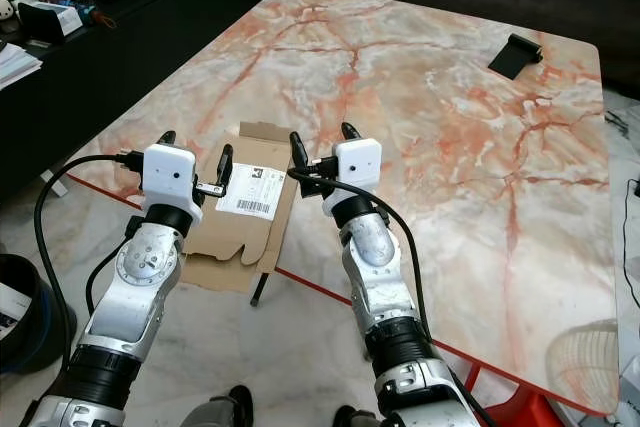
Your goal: Picking trash to rubbish bin
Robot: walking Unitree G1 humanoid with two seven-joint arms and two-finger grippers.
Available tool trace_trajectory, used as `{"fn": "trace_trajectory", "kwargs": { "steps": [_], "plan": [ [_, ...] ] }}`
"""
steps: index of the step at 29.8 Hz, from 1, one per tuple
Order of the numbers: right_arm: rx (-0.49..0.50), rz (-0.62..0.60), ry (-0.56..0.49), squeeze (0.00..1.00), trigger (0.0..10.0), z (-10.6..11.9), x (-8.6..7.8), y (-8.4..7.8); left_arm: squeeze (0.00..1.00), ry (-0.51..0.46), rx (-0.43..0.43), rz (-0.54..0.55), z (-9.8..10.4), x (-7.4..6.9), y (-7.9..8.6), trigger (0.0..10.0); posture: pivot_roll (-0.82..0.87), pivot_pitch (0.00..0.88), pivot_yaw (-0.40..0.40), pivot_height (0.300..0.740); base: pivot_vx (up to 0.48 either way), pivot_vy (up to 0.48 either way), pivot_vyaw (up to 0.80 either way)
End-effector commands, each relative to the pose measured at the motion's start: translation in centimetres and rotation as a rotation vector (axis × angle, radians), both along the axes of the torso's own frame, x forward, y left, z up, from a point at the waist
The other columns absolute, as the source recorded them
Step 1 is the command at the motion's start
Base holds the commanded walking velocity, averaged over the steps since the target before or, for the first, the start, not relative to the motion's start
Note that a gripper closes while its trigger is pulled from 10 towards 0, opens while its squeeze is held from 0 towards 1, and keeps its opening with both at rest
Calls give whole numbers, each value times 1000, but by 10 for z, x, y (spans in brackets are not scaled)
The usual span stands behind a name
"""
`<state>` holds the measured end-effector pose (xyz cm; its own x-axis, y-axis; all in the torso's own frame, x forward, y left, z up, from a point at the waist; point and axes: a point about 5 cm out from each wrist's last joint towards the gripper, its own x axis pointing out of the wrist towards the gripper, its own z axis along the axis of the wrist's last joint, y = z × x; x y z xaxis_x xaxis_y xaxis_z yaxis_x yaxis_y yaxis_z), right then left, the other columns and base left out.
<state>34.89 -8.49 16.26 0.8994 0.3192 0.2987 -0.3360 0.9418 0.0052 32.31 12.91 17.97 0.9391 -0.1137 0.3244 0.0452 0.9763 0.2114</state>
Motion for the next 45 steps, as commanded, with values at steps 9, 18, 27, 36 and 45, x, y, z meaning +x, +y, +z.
{"fn": "trace_trajectory", "kwargs": {
  "steps": [9,18,27,36,45],
  "plan": [
    [3,3,-1,0,10000,1,1,1,0,20,6,0,-5,0,1,10000,130,135,-6,740,-234,0,0],
    [2,4,-3,0,10000,2,2,0,0,23,11,16,-6,1,4,10000,128,143,-15,740,-60,0,0],
    [-5,14,2,0,10000,1,2,1,0,45,41,54,-9,2,21,10000,131,150,-25,740,0,0,0],
    [-15,23,12,0,10000,0,2,3,0,69,121,114,-13,5,39,10000,132,158,-30,740,0,0,0],
    [-23,33,20,0,10000,-1,1,4,0,73,166,123,-15,8,41,10000,130,163,-35,740,178,0,0]
  ]
}}
